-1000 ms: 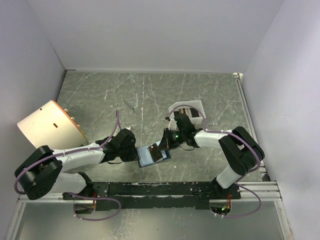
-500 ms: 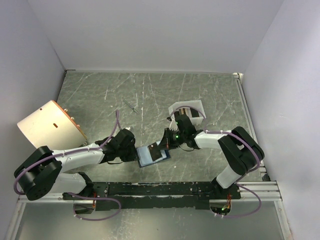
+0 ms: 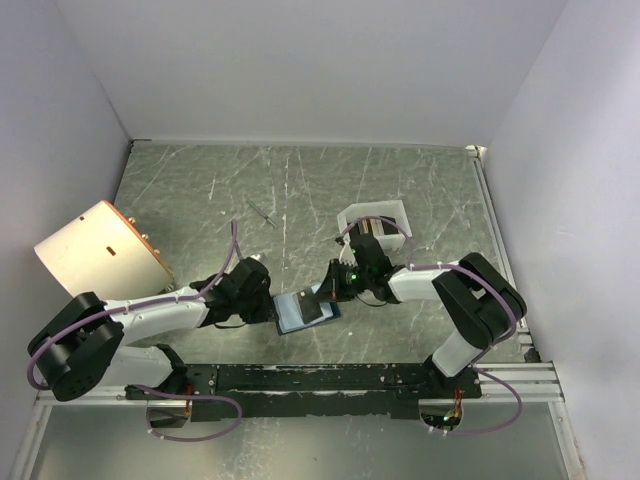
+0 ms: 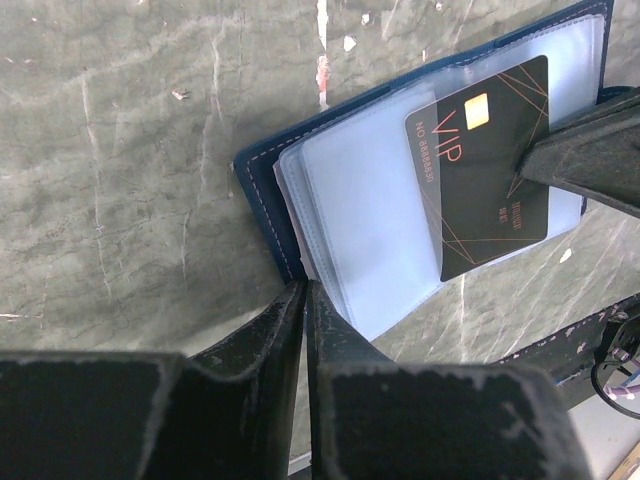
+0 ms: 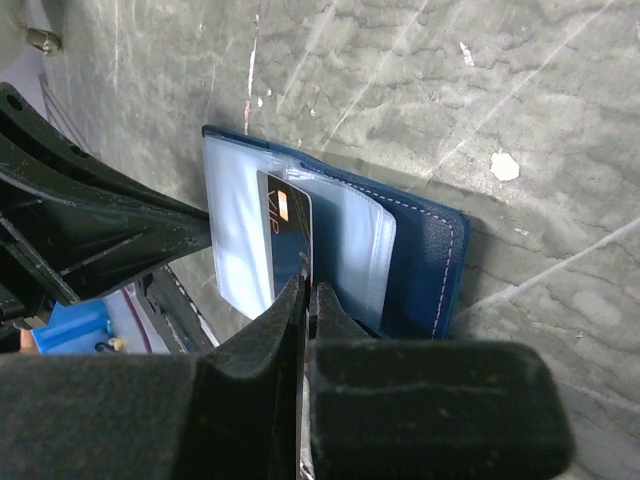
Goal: Put the credit cards into the card holder
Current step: Insert the credit card into the card holder.
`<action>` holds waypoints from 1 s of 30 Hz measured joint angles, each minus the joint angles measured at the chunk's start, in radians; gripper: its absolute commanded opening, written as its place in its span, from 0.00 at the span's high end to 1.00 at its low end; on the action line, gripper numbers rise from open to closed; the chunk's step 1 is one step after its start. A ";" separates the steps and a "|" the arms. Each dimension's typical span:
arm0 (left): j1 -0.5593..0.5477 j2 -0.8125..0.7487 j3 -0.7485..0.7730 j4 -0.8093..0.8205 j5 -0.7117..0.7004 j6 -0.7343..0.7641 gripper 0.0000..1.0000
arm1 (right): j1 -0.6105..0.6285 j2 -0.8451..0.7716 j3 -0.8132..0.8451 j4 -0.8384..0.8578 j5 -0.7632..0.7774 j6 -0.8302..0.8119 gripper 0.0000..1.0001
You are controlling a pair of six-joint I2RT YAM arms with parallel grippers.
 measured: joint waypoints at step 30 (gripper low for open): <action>0.000 -0.001 0.000 0.000 0.000 0.000 0.81 | 0.037 -0.033 -0.056 0.062 0.084 0.113 1.00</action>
